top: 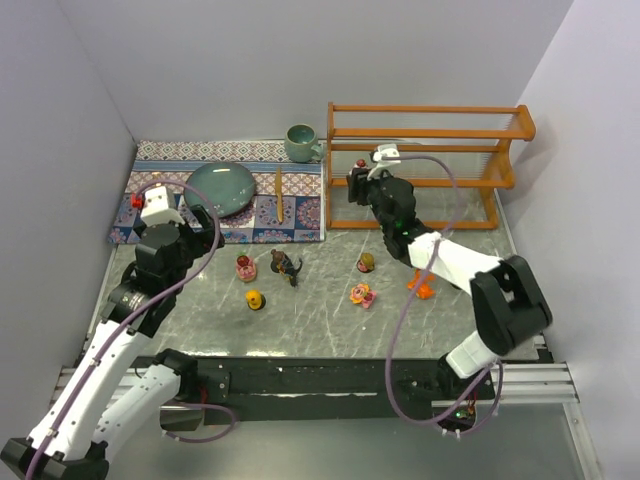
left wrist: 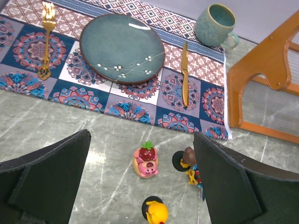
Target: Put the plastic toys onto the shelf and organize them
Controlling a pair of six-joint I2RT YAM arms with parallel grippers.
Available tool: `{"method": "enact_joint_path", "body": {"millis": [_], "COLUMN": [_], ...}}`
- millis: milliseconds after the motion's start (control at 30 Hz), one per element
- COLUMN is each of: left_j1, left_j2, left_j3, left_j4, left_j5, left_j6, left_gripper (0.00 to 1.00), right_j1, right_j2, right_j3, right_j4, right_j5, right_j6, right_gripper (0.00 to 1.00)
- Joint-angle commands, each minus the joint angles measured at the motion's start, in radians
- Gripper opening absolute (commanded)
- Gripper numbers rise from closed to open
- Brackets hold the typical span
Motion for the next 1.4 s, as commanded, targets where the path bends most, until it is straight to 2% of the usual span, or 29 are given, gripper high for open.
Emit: {"method": "enact_joint_path", "body": {"millis": [0, 333, 1200, 1367], "left_j1": [0.004, 0.003, 0.003, 0.003], "left_j2": [0.010, 0.025, 0.019, 0.021], "left_j3": [0.001, -0.002, -0.005, -0.007], "left_j4": [0.035, 0.038, 0.038, 0.041], "left_j5": [0.024, 0.050, 0.072, 0.078], "left_j6": [-0.001, -0.004, -0.004, -0.002], "left_gripper": [0.97, 0.97, 0.97, 0.97], "right_j1": [-0.010, -0.014, -0.023, -0.023], "right_j2": [0.070, 0.168, 0.355, 0.372], "right_j3": [0.083, 0.115, 0.215, 0.215], "right_j4": [0.135, 0.247, 0.314, 0.319], "right_j5": [0.046, 0.104, 0.167, 0.173], "right_j6": [-0.015, -0.015, -0.015, -0.014], "right_gripper": [0.00, 0.00, 0.00, 0.04]}}
